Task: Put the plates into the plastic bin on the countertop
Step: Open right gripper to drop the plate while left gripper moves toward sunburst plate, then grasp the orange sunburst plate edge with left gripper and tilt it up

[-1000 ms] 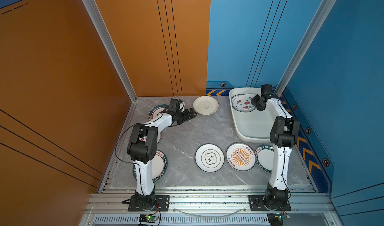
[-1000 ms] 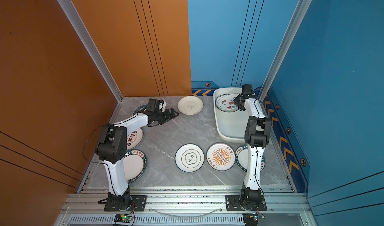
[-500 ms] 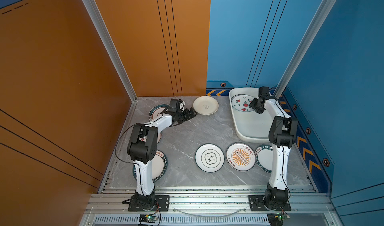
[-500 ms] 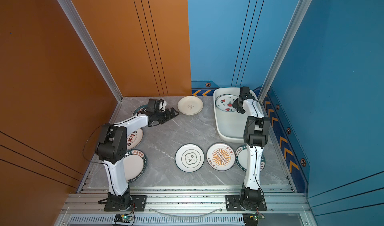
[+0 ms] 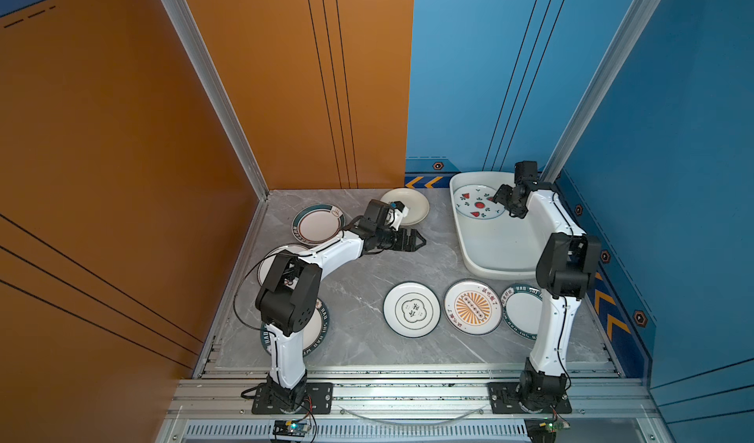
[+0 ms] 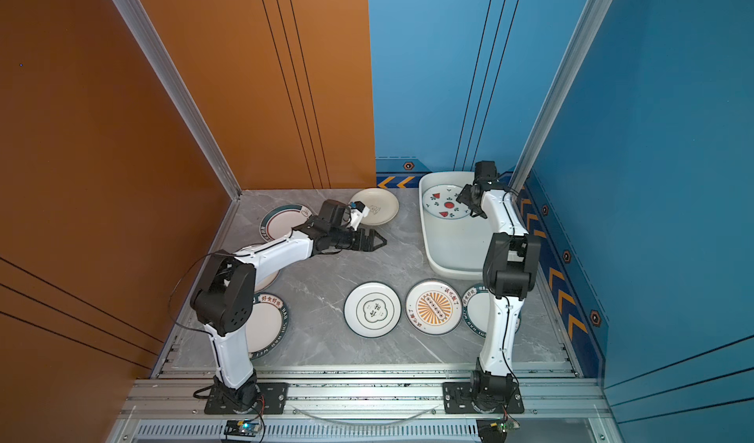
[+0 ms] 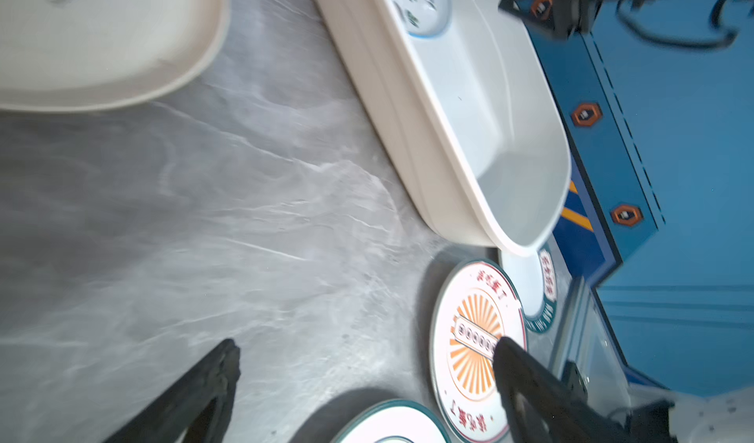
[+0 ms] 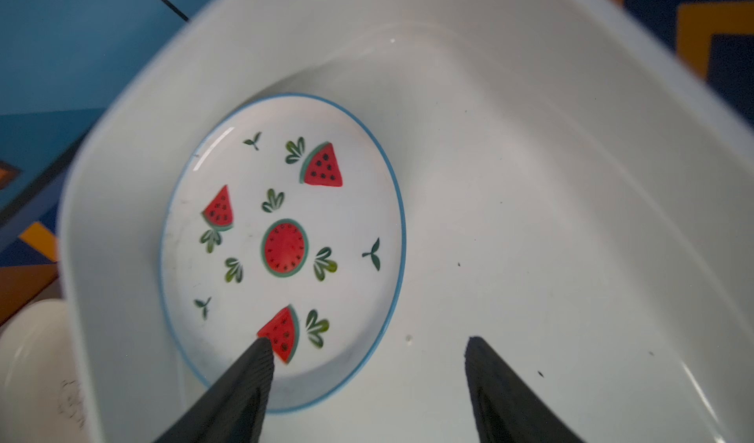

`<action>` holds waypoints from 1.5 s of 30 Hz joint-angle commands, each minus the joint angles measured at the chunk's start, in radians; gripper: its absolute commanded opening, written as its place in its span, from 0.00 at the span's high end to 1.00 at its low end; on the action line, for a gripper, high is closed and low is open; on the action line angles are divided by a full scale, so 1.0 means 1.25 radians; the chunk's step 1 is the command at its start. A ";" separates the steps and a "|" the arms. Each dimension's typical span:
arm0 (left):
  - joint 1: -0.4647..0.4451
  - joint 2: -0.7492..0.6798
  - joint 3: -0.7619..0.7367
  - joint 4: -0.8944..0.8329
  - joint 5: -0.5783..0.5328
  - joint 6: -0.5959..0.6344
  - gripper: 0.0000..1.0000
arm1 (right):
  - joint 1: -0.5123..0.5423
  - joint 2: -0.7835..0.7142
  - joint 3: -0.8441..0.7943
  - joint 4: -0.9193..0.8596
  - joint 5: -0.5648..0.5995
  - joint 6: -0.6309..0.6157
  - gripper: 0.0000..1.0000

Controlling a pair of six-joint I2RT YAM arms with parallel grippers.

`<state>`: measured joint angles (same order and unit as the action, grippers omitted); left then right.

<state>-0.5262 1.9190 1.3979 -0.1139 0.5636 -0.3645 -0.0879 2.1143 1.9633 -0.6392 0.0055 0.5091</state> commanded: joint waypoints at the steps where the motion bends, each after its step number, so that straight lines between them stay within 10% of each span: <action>1: -0.025 0.026 0.030 -0.021 0.069 0.081 0.02 | -0.006 -0.156 -0.080 0.004 0.004 -0.023 0.22; 15: -0.127 0.156 0.108 -0.086 0.099 0.209 0.12 | -0.067 -0.585 -0.573 0.120 -0.147 0.003 0.26; 24: -0.166 0.224 0.186 -0.189 0.083 0.241 0.38 | -0.076 -0.634 -0.640 0.106 -0.173 -0.007 0.27; 45: -0.217 0.282 0.233 -0.276 0.022 0.228 0.48 | -0.074 -0.663 -0.658 0.091 -0.162 -0.021 0.27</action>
<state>-0.7876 2.2467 1.6581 -0.4248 0.5903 -0.0757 -0.1780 1.3125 1.1465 -0.5129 -0.1913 0.4969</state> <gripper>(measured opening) 0.525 0.728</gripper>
